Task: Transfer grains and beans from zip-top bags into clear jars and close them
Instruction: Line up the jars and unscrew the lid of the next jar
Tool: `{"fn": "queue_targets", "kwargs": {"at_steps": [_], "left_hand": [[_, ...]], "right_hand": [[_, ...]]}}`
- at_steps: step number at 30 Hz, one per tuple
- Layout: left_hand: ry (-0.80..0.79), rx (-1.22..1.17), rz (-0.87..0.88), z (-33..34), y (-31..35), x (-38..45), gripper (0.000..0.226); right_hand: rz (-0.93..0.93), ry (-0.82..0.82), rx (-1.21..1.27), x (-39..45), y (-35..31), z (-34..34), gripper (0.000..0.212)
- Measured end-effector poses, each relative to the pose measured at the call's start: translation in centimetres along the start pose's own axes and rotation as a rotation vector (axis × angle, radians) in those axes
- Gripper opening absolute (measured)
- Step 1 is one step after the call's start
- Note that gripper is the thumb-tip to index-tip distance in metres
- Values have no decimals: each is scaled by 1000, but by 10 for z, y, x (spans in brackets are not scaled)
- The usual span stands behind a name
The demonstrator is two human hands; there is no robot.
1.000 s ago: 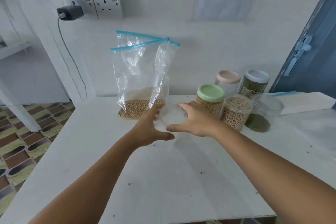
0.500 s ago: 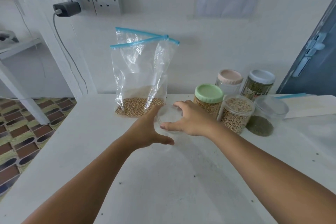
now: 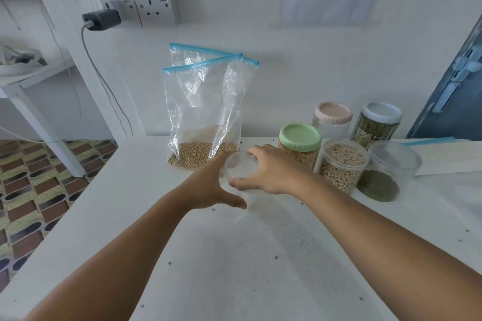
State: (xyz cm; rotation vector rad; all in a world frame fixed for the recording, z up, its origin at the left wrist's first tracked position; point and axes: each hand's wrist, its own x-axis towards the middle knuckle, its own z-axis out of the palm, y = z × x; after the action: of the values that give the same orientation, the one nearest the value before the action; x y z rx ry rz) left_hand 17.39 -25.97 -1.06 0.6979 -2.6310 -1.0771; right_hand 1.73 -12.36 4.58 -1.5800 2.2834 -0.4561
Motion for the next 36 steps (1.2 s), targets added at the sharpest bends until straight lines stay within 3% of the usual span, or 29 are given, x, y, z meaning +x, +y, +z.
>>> {"fn": "queue_targets", "kwargs": {"at_steps": [12,17,23,26,36], "left_hand": [[24,13,-23,1,1,-5,117],[11,24,-23,1,6,3,127],[2,-29,19,17,8,8,110],[30,-3,36,21,8,9,114],[10,36,34,16,2,6,121]], "right_hand": [[-84,-12,21,2,6,4,108],[-24,-29,-56,1,1,6,116],[5,-60,103,-1,23,1,109],[4,-89,188,-1,31,0,112],[-225,-174,7,1,32,-9,120]]}}
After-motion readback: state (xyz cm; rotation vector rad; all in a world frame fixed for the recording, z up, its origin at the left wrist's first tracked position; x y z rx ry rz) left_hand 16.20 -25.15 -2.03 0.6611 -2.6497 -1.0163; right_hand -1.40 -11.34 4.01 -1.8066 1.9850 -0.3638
